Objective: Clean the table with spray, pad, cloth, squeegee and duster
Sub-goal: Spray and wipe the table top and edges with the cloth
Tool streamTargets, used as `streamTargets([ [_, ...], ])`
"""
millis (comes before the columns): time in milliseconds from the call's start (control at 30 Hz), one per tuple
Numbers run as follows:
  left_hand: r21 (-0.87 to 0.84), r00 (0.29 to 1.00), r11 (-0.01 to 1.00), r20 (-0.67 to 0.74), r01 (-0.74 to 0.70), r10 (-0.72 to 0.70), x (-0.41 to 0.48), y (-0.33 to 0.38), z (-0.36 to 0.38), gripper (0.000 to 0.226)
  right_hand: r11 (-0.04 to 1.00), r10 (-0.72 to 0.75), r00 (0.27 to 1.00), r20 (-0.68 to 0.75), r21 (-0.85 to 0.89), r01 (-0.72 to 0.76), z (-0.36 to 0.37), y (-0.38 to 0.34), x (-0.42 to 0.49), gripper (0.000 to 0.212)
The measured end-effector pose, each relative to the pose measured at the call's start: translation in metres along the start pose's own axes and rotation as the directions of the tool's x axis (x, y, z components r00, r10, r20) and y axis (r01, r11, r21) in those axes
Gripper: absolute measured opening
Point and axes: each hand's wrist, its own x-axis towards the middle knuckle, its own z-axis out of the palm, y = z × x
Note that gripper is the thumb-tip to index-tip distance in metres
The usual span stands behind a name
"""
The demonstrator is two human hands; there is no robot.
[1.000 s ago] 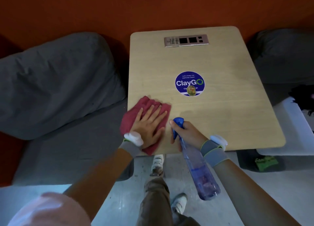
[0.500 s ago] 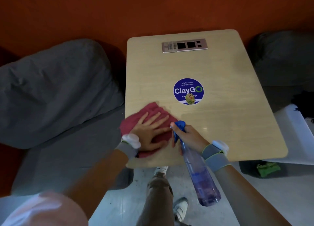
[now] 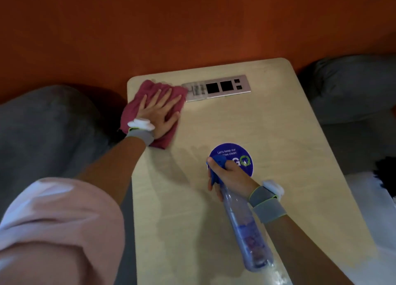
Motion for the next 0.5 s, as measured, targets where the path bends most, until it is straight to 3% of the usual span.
streamTargets([
  [167,-0.019,0.994,0.994,-0.028,0.109,-0.109,0.055,-0.021,-0.006,0.057,0.999,0.041,0.999,-0.009,0.032,-0.041,-0.012,-0.014,0.015,0.058],
  [500,0.0,0.995,0.997,-0.062,0.073,-0.073,-0.001,0.021,-0.005,0.064,0.994,0.039,0.998,-0.052,0.099,-0.034,-0.006,-0.002,-0.015,0.056],
])
